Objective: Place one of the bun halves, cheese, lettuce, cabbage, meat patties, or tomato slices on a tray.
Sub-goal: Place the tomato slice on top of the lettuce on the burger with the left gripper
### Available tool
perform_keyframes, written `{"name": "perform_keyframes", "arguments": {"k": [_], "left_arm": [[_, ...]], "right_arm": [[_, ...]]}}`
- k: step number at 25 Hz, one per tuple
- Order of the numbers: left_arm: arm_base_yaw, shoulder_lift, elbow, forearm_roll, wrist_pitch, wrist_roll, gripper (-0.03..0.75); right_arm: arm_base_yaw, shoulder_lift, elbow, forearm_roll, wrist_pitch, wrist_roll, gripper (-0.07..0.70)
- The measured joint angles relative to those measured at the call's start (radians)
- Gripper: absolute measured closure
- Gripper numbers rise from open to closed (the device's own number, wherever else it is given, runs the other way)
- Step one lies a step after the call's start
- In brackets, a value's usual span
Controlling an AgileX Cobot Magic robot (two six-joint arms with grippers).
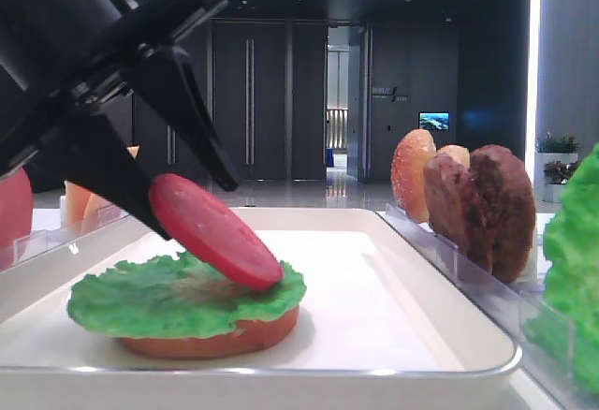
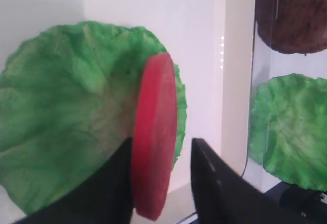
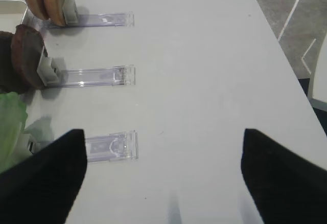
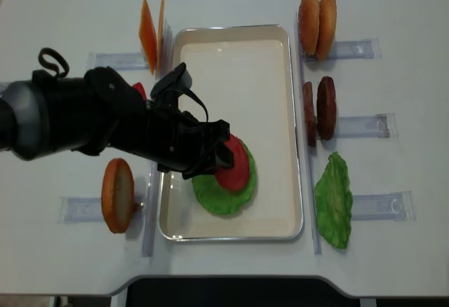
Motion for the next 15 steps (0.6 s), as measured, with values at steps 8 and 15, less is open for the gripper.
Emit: {"name": "perform_keyframes", "arguments": {"k": [8,15], "left_arm": [[0.0,0.0,0.0,0.024,0.018,-0.008,0.09],[0.0,-0.019,0.0,0.134,0.044,-0.104,0.069]], "right_arm": [[0.0,0.0,0.0,0.0,0.0,0.0,0.048],[0.0,0.0,0.0,0.0,0.0,0.0,0.048]]}}
